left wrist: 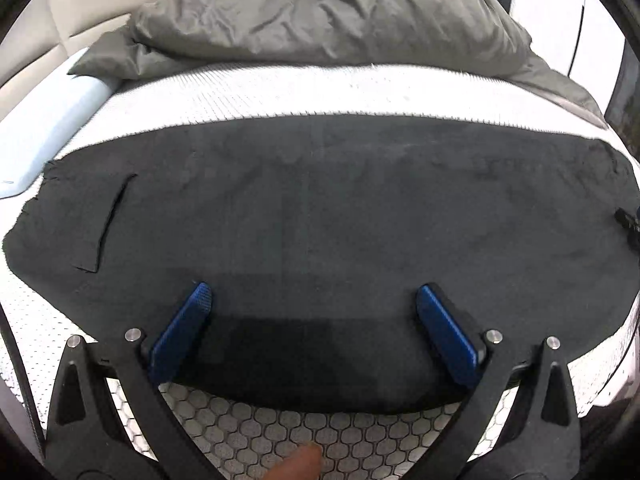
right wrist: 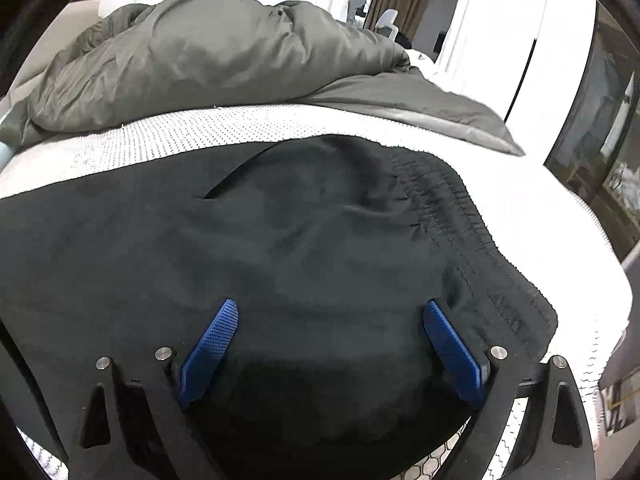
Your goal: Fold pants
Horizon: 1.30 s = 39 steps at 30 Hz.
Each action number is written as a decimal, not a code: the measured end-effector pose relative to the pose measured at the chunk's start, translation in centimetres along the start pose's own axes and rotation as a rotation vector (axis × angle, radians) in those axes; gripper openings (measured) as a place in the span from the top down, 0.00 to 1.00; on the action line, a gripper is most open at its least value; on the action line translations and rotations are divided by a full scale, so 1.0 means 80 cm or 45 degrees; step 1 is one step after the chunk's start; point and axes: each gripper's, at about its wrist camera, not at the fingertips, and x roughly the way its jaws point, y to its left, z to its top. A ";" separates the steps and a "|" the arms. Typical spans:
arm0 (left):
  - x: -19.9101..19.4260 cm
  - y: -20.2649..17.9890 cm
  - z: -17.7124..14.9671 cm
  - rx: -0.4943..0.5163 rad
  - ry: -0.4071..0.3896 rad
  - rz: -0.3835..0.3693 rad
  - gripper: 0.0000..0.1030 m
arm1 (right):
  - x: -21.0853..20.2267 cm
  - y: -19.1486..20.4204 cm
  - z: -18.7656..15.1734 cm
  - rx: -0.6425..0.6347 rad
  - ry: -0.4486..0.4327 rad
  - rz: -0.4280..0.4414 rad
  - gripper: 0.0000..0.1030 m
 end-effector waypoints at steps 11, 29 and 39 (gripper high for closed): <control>0.045 -0.030 0.102 0.050 0.016 -0.081 0.01 | -0.007 0.175 0.080 -0.182 0.020 0.596 0.07; 0.084 0.091 0.077 -0.023 0.142 0.155 0.00 | 0.072 0.112 0.072 -0.225 0.164 0.270 0.05; 0.045 0.197 0.076 -0.387 0.012 -0.168 0.01 | 0.085 0.032 0.070 0.014 0.144 0.143 0.09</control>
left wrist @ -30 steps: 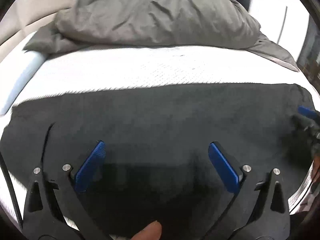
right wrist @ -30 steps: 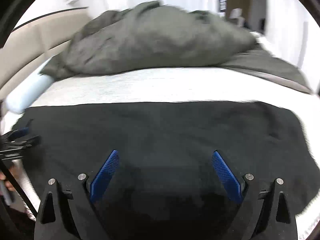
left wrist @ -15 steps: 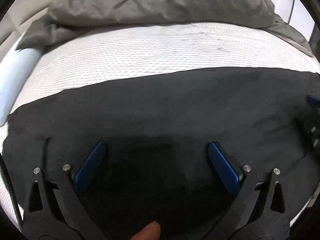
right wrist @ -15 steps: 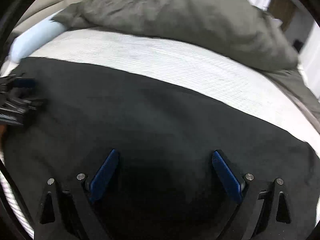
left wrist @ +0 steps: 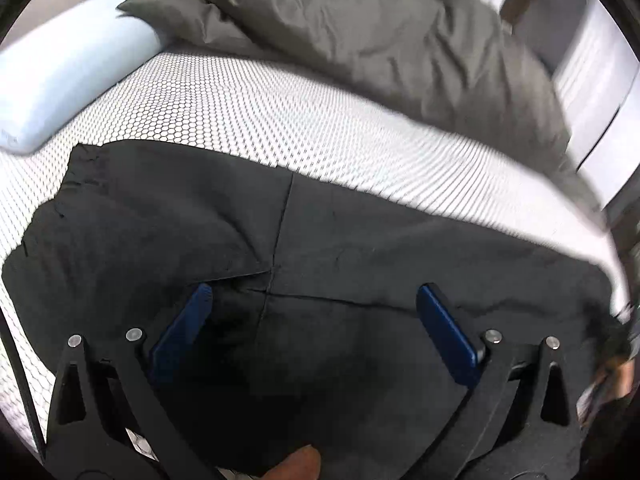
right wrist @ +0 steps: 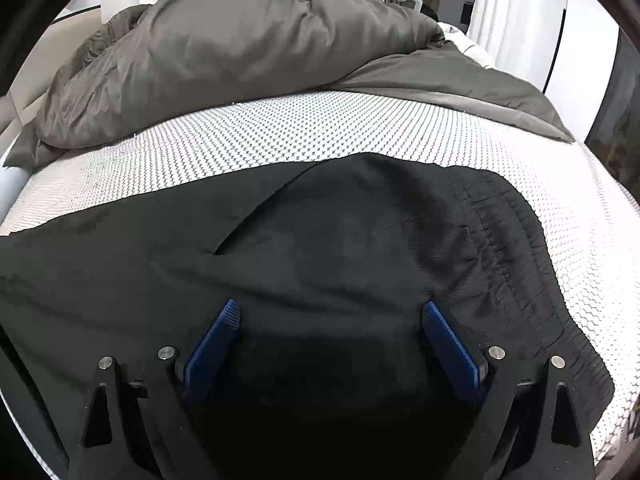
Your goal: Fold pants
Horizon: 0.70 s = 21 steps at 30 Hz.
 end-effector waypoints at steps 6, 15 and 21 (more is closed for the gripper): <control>-0.039 -0.001 0.000 0.030 -0.125 0.113 0.01 | -0.027 0.010 -0.005 -0.054 -0.074 -0.020 0.08; 0.030 0.043 0.005 0.012 0.088 0.424 0.00 | -0.018 0.033 -0.031 -0.218 0.019 0.095 0.04; 0.013 0.069 0.008 -0.017 0.054 0.527 0.00 | -0.032 -0.018 -0.046 -0.207 -0.019 0.038 0.05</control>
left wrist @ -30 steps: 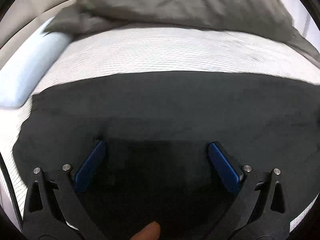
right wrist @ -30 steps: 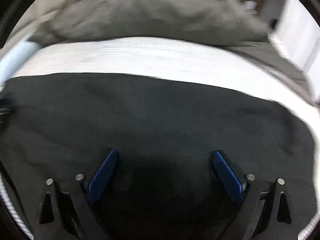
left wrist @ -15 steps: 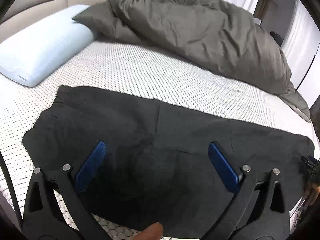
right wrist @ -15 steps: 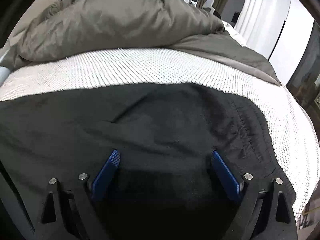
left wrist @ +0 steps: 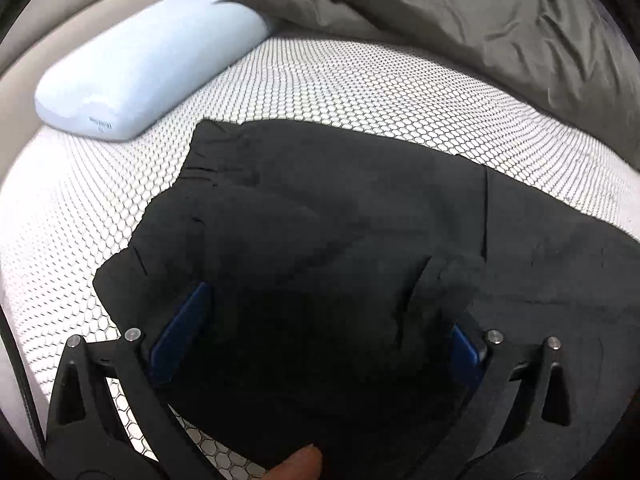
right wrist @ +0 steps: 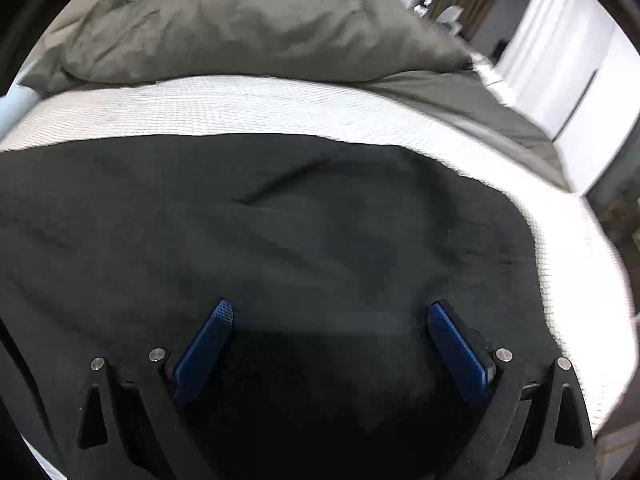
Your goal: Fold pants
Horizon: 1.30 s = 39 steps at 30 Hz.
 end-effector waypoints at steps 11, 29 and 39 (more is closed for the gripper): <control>-0.101 -0.114 -0.031 0.158 -0.160 -0.360 0.01 | -0.049 0.103 0.025 -0.027 -0.119 0.197 0.04; -0.087 -0.225 -0.135 0.556 -0.011 -0.453 0.01 | -0.045 0.191 -0.017 -0.286 -0.020 0.391 0.04; -0.035 -0.094 -0.078 0.258 -0.005 -0.297 0.01 | -0.034 0.050 -0.033 -0.049 -0.021 0.207 0.03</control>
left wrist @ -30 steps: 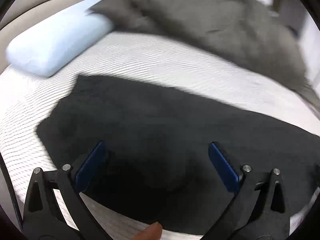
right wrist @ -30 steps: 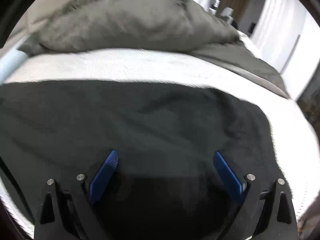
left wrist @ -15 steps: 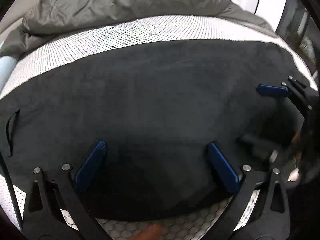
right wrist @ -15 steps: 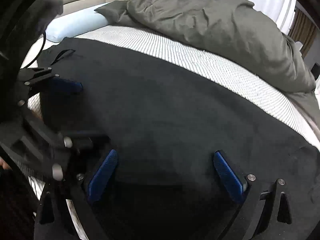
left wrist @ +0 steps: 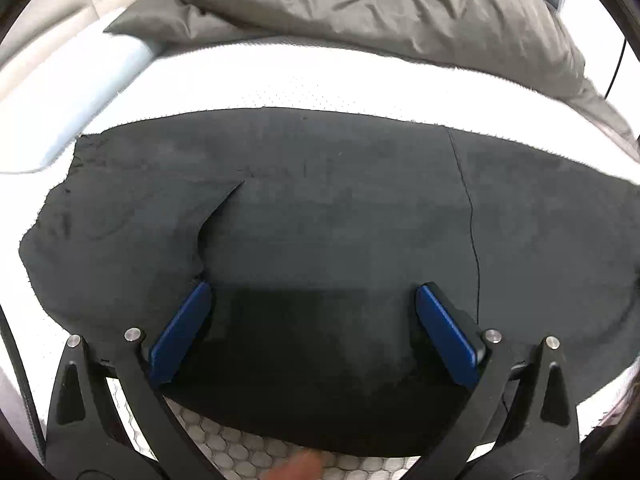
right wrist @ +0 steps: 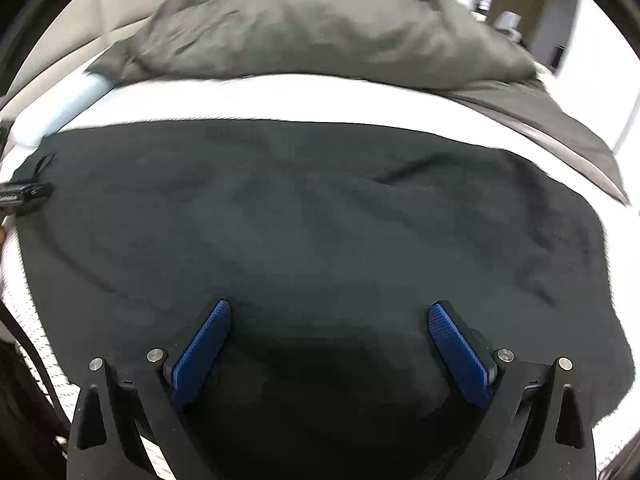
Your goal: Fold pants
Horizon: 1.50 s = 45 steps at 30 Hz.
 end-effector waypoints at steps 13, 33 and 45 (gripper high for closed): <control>-0.045 -0.090 -0.009 0.158 -0.104 -0.043 0.01 | -0.035 -0.110 0.035 0.380 -0.187 -0.270 0.03; 0.005 -0.107 0.018 0.156 -0.052 0.049 0.00 | -0.018 -0.207 0.038 0.552 -0.148 -0.257 0.17; -0.070 -0.203 -0.020 0.249 -0.103 -0.295 0.00 | -0.097 -0.206 -0.106 0.976 -0.288 0.065 0.05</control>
